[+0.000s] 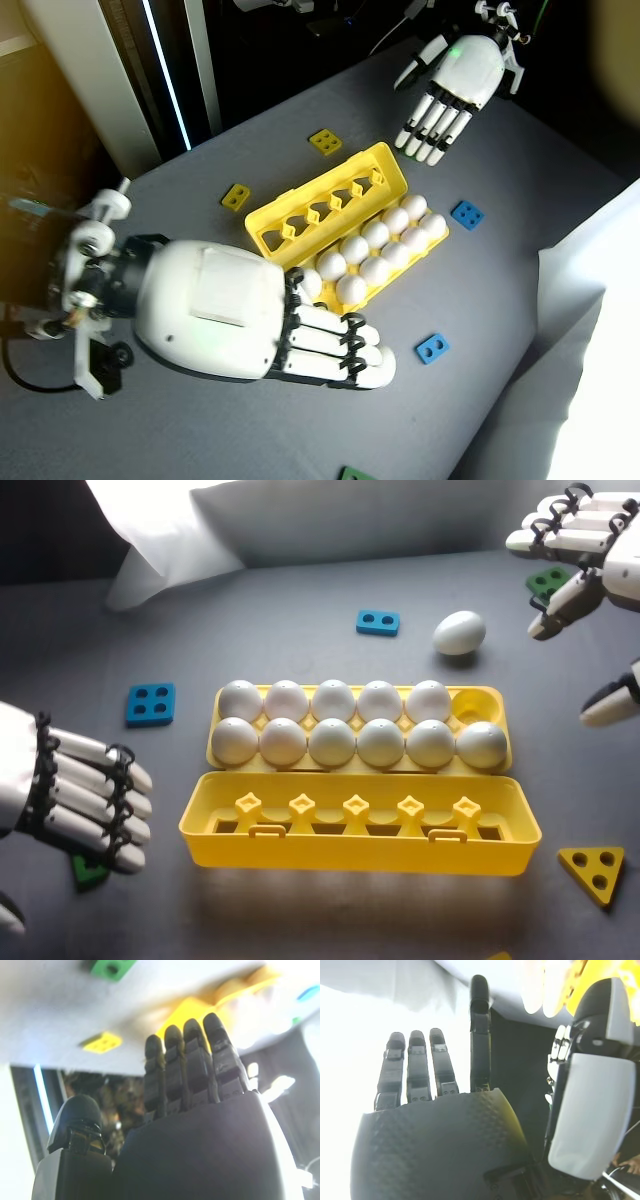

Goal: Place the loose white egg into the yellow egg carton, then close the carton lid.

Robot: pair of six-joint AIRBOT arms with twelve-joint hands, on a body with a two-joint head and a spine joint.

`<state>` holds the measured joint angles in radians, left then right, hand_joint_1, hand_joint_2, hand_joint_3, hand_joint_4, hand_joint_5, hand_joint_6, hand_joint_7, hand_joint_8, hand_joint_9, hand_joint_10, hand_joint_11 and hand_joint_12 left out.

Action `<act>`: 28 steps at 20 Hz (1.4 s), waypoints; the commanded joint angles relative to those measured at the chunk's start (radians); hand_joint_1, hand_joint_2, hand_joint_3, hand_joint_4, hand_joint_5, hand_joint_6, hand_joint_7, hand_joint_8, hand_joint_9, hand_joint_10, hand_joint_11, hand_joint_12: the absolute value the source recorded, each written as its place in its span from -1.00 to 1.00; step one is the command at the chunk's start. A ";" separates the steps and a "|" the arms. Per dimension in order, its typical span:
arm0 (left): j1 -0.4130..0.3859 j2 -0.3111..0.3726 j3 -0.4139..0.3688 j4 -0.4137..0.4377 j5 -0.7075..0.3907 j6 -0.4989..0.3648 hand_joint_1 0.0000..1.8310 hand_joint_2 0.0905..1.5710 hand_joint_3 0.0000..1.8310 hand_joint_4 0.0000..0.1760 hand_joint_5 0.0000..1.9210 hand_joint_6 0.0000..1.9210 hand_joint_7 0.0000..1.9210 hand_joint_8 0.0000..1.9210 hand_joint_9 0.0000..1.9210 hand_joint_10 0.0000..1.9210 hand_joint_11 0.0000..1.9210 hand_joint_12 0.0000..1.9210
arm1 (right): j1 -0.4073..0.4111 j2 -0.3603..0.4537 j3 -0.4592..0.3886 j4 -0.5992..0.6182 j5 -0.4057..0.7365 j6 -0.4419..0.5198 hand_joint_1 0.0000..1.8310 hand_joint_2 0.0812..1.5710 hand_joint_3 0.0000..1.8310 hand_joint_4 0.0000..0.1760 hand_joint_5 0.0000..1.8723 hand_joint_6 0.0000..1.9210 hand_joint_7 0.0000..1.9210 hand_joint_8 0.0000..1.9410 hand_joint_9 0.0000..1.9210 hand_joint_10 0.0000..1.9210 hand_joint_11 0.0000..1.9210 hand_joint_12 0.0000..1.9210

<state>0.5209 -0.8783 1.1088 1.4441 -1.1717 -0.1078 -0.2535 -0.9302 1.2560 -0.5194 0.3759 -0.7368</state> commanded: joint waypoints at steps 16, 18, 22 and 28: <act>0.017 -0.037 0.090 -0.092 -0.061 0.013 -1.00 0.63 -1.00 -1.00 -0.69 -1.00 -0.73 -1.00 -0.80 -1.00 -1.00 -0.63 | -0.003 -0.274 0.399 -0.028 0.264 -0.001 -0.37 -0.07 -1.00 1.00 -0.17 -0.98 -0.97 -0.99 -1.00 -1.00 -1.00 -1.00; 0.018 -0.040 0.094 -0.075 -0.061 0.018 -1.00 0.64 -1.00 -1.00 -0.68 -1.00 -0.73 -1.00 -0.80 -1.00 -1.00 -0.61 | -0.013 -0.297 0.436 -0.055 0.296 0.021 -0.37 -0.04 -0.99 1.00 -0.19 -0.99 -1.00 -1.00 -1.00 -1.00 -1.00 -1.00; 0.017 -0.041 0.093 -0.064 -0.064 0.018 -1.00 0.65 -1.00 -1.00 -0.64 -1.00 -0.68 -1.00 -0.77 -1.00 -1.00 -0.57 | -0.023 -0.329 0.488 -0.047 0.345 0.046 -0.31 -0.06 -1.00 1.00 -0.10 -0.99 -0.96 -1.00 -1.00 -1.00 -1.00 -1.00; 0.013 -0.039 0.093 -0.063 -0.069 0.017 -1.00 0.63 -1.00 -1.00 -0.63 -1.00 -0.70 -1.00 -0.77 -1.00 -1.00 -0.61 | -0.022 -0.383 0.553 -0.031 0.370 0.047 -0.30 -0.06 -1.00 0.99 -0.11 -1.00 -0.96 -1.00 -1.00 -1.00 -1.00 -1.00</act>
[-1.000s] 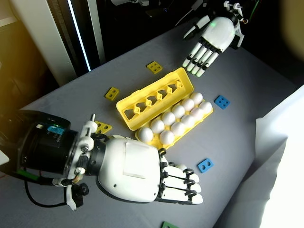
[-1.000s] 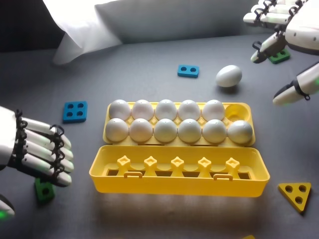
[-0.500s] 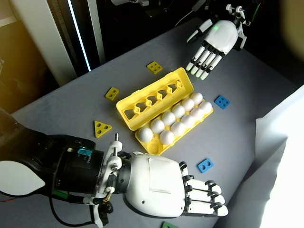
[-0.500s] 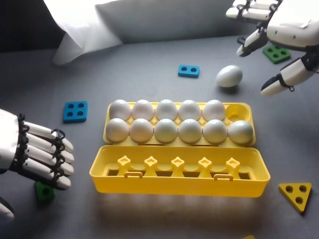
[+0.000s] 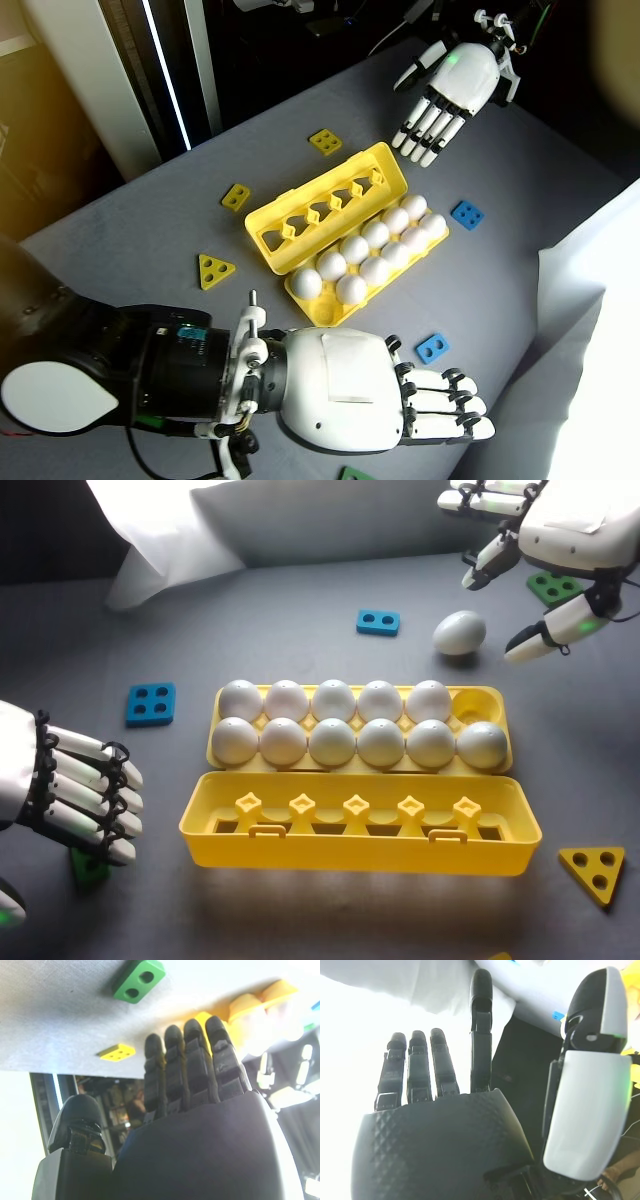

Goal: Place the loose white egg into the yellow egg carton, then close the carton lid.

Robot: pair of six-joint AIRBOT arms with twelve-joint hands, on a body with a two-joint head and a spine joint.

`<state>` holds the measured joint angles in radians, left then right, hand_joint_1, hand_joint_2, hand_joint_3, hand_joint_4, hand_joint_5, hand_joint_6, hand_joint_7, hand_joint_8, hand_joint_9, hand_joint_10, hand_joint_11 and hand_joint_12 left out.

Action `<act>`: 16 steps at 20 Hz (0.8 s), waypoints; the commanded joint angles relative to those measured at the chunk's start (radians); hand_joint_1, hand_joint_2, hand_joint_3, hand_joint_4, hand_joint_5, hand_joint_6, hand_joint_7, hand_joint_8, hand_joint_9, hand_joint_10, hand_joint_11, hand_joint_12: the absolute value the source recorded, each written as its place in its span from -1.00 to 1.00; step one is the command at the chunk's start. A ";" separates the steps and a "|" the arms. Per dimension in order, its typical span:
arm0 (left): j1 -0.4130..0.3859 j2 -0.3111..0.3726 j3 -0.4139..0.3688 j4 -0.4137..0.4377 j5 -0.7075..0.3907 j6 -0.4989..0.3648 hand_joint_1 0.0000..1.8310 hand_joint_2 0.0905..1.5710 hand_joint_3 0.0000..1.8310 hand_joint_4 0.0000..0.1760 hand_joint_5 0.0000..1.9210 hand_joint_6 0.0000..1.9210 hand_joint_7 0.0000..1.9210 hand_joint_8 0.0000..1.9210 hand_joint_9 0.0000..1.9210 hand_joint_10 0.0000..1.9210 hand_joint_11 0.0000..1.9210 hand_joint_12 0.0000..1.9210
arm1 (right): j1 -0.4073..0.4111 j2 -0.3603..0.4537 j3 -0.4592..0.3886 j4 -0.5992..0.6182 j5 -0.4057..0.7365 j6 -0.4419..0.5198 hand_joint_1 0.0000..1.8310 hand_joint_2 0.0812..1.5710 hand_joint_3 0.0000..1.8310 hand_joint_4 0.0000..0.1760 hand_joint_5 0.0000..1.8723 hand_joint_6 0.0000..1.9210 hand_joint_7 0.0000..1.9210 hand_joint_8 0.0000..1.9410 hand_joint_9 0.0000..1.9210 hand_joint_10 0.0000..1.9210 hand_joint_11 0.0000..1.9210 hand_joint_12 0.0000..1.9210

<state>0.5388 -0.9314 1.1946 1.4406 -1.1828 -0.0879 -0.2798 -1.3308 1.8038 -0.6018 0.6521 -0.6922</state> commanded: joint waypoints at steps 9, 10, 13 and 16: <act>-0.009 0.012 0.012 -0.060 -0.060 -0.004 -1.00 0.65 -1.00 -1.00 -0.62 -1.00 -0.67 -1.00 -0.74 -1.00 -1.00 -0.48 | 0.005 -0.076 0.111 0.051 0.105 0.007 -0.35 -0.05 -1.00 1.00 -0.09 -1.00 -0.95 -1.00 -1.00 -1.00 -1.00 -1.00; -0.009 0.012 0.012 -0.060 -0.060 -0.004 -1.00 0.66 -1.00 -1.00 -0.62 -1.00 -0.67 -1.00 -0.74 -1.00 -1.00 -0.48 | 0.005 -0.085 0.124 0.051 0.111 0.008 -0.35 -0.05 -1.00 1.00 -0.11 -1.00 -0.95 -1.00 -1.00 -1.00 -1.00 -1.00; -0.010 0.011 0.014 -0.059 -0.060 -0.004 -1.00 0.67 -0.99 -1.00 -0.65 -1.00 -0.72 -1.00 -0.76 -1.00 -1.00 -0.47 | 0.004 -0.098 0.136 0.051 0.114 0.009 -0.37 -0.02 -0.99 1.00 -0.11 -1.00 -0.96 -1.00 -1.00 -1.00 -1.00 -1.00; -0.010 0.010 0.015 -0.058 -0.060 -0.004 -1.00 0.66 -1.00 -1.00 -0.61 -0.99 -0.66 -0.99 -0.70 -0.99 -1.00 -0.41 | -0.004 -0.114 0.147 0.051 0.120 0.009 -0.37 -0.01 -0.99 1.00 -0.13 -1.00 -0.96 -1.00 -1.00 -1.00 -1.00 -1.00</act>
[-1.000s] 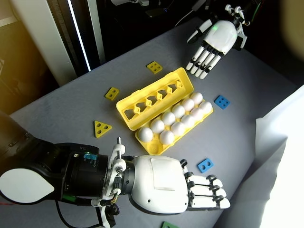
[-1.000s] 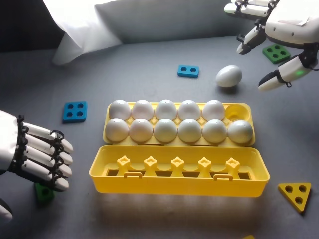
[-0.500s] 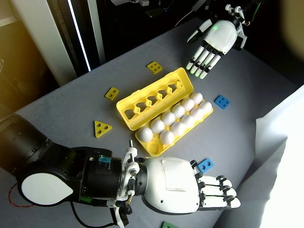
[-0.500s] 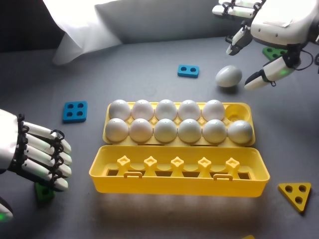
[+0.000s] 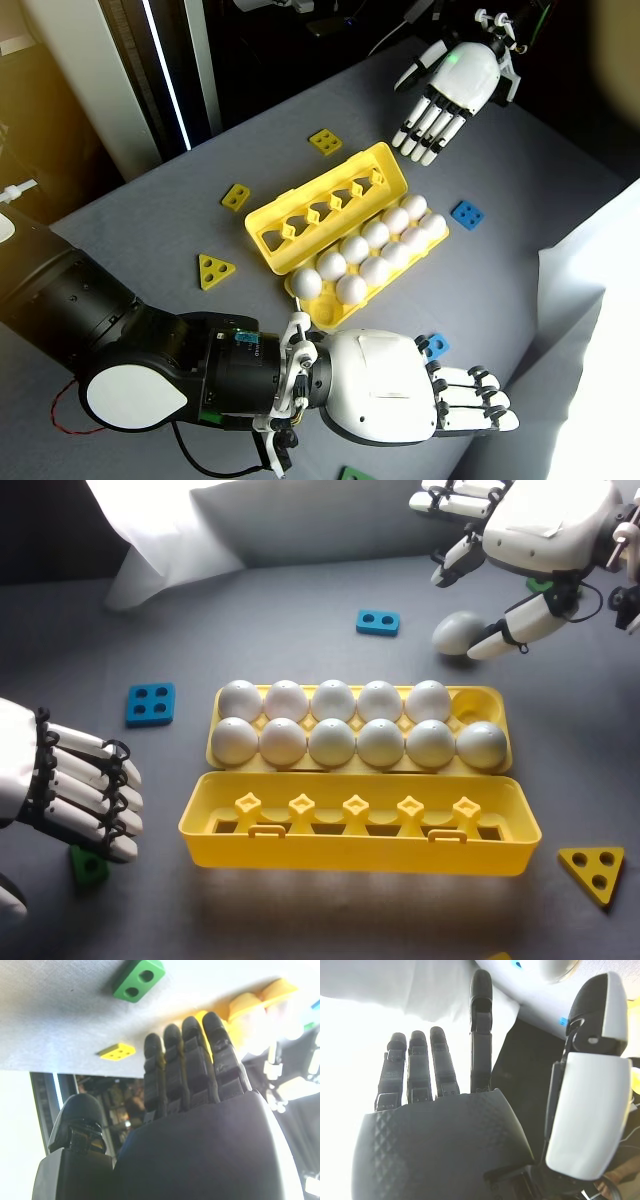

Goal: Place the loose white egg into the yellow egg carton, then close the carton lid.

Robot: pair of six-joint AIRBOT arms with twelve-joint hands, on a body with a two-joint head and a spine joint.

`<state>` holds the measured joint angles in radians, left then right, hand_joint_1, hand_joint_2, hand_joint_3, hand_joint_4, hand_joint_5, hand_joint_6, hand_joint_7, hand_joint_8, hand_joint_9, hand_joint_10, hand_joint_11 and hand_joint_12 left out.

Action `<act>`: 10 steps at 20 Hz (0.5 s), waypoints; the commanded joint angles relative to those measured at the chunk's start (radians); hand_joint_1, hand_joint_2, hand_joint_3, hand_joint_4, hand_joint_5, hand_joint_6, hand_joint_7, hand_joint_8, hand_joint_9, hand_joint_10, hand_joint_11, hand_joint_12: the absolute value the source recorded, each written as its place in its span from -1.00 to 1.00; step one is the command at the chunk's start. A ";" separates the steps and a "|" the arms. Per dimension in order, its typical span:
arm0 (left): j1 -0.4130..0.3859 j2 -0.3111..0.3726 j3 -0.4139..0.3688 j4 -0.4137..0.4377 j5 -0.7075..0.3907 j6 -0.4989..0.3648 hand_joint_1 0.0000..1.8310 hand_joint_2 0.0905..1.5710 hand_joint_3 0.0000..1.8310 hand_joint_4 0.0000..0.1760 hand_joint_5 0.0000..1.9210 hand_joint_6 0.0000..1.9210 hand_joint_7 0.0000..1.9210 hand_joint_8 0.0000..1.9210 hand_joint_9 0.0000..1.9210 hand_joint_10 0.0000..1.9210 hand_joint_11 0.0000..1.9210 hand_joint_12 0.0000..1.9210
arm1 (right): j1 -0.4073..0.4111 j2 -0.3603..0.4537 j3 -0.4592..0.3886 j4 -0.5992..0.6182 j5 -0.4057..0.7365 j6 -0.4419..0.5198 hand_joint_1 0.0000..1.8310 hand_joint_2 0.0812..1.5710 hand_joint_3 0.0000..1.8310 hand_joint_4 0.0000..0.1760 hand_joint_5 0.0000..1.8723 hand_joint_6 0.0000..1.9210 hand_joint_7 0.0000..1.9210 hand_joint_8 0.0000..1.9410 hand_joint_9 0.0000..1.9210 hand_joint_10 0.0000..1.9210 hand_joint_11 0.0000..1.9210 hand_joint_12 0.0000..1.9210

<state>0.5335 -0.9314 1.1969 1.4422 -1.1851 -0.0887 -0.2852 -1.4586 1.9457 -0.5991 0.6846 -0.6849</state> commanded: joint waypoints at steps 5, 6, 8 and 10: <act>-0.005 0.009 0.013 -0.059 -0.058 -0.004 -1.00 0.67 -1.00 -1.00 -0.59 -0.99 -0.65 -1.00 -0.71 -1.00 -1.00 -0.42 | -0.008 -0.020 0.055 0.049 0.091 0.003 -0.33 -0.04 -1.00 0.92 -0.12 -1.00 -0.95 -0.99 -1.00 -1.00 -1.00 -1.00; -0.005 0.008 0.013 -0.058 -0.058 -0.004 -1.00 0.67 -1.00 -1.00 -0.60 -0.99 -0.65 -0.99 -0.70 -1.00 -1.00 -0.42 | -0.011 -0.026 0.065 0.049 0.091 0.008 -0.34 -0.04 -1.00 0.91 -0.13 -1.00 -0.95 -0.99 -1.00 -1.00 -1.00 -1.00; -0.005 0.007 0.014 -0.058 -0.058 -0.004 -1.00 0.65 -1.00 -1.00 -0.63 -0.99 -0.70 -0.99 -0.76 -1.00 -1.00 -0.55 | -0.015 -0.029 0.067 0.047 0.094 0.008 -0.35 -0.02 -0.99 0.84 -0.12 -1.00 -0.94 -0.99 -1.00 -1.00 -1.00 -1.00; -0.005 0.007 0.015 -0.058 -0.058 -0.004 -1.00 0.66 -1.00 -1.00 -0.62 -0.99 -0.71 -1.00 -0.76 -1.00 -1.00 -0.54 | -0.018 -0.032 0.067 0.046 0.100 0.008 -0.30 -0.02 -1.00 0.72 -0.11 -1.00 -0.94 -1.00 -1.00 -1.00 -1.00 -1.00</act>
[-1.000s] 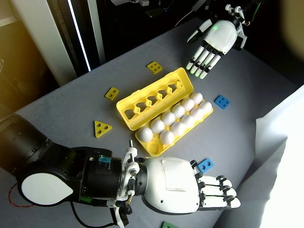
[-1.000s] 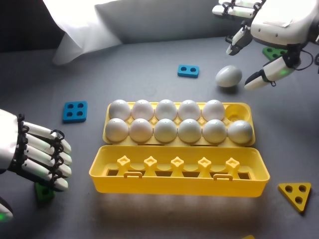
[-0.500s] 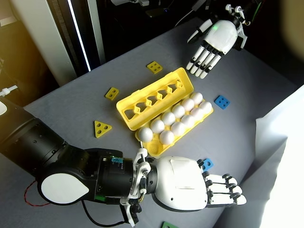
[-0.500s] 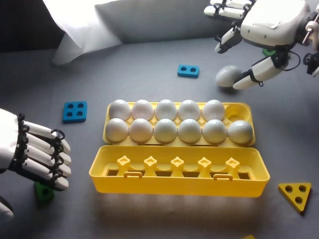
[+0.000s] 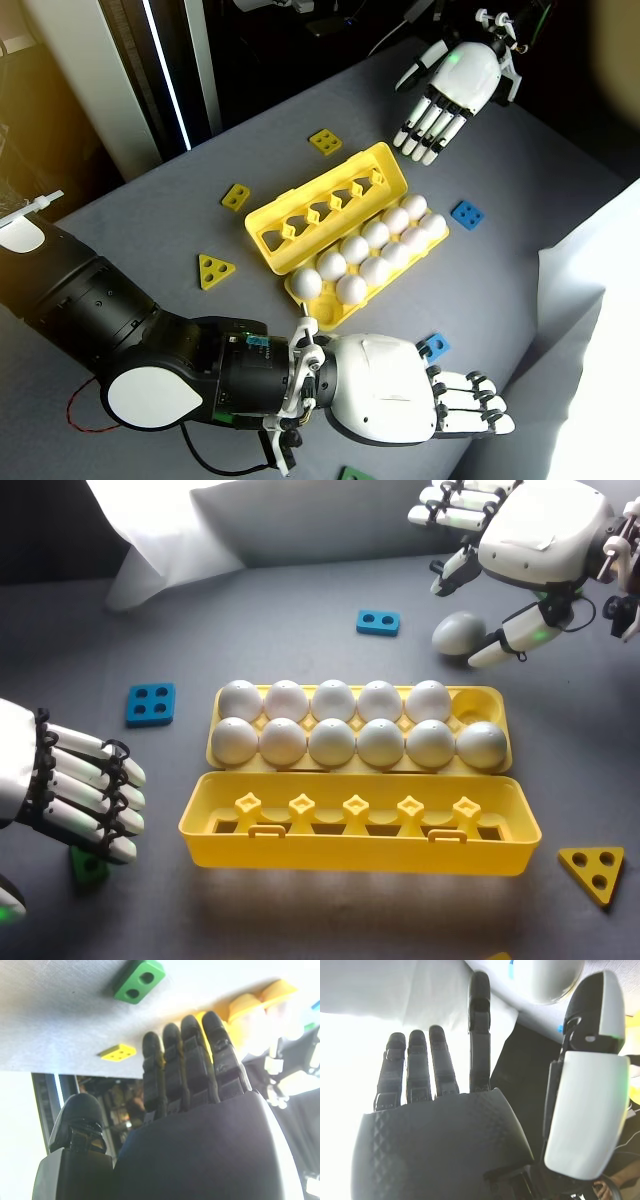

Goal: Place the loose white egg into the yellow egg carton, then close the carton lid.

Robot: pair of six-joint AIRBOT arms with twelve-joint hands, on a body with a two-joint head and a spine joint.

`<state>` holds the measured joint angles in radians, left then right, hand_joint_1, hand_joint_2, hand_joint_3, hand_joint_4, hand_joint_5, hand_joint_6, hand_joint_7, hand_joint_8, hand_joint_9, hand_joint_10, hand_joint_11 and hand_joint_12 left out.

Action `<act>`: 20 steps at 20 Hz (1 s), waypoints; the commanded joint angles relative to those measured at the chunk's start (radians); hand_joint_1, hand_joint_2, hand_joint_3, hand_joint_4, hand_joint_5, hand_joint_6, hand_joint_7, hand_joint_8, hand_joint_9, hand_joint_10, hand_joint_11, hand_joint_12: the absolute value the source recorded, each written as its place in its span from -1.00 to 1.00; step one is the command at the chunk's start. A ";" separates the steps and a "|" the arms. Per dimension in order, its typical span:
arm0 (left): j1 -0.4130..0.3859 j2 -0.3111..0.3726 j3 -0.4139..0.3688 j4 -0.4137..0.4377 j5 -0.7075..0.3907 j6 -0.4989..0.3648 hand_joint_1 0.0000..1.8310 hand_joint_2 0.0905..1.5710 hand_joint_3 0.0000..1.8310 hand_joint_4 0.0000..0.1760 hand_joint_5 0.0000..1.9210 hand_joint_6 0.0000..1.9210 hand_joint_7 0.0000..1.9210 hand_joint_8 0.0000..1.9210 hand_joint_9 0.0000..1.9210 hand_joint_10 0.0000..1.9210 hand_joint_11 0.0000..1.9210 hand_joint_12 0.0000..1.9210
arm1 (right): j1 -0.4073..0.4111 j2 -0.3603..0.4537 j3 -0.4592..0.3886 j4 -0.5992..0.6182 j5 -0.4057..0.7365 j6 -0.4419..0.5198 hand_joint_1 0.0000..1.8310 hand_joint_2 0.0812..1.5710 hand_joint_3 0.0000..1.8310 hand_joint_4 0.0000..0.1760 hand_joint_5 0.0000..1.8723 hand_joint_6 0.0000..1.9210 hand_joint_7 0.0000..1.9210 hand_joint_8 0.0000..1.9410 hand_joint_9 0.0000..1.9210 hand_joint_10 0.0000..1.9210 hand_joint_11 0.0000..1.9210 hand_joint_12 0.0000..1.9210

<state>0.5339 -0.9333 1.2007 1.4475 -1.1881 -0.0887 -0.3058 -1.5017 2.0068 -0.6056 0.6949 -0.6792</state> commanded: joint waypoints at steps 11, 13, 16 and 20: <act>-0.006 0.006 0.012 -0.060 -0.054 -0.004 -1.00 0.66 -1.00 -1.00 -0.65 -1.00 -0.70 -1.00 -0.76 -1.00 -1.00 -0.58 | -0.015 0.006 0.006 0.053 0.101 0.002 -0.36 -0.02 -1.00 0.98 -0.09 -1.00 -0.93 -1.00 -1.00 -1.00 -1.00 -1.00; -0.006 0.005 0.014 -0.059 -0.052 -0.004 -1.00 0.66 -1.00 -1.00 -0.65 -1.00 -0.69 -1.00 -0.76 -1.00 -1.00 -0.57 | -0.018 0.005 0.006 0.053 0.104 0.002 -0.34 -0.02 -1.00 0.84 -0.08 -0.99 -0.92 -0.99 -1.00 -1.00 -1.00 -1.00; -0.006 0.005 0.015 -0.059 -0.052 -0.004 -1.00 0.67 -1.00 -1.00 -0.59 -0.99 -0.65 -0.99 -0.71 -0.99 -1.00 -0.45 | -0.025 0.003 0.006 0.054 0.107 0.002 -0.37 -0.01 -1.00 0.99 -0.09 -1.00 -0.93 -1.00 -1.00 -1.00 -1.00 -1.00; -0.007 0.005 0.016 -0.059 -0.052 -0.004 -1.00 0.67 -1.00 -1.00 -0.61 -1.00 -0.68 -1.00 -0.73 -1.00 -1.00 -0.50 | -0.027 0.003 0.007 0.065 0.107 0.002 -0.33 -0.02 -1.00 0.79 -0.06 -0.99 -0.93 -1.00 -1.00 -1.00 -1.00 -1.00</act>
<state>0.5304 -0.9375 1.2083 1.4502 -1.1870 -0.0887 -0.3359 -1.5127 2.0068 -0.5941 0.7132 -0.6781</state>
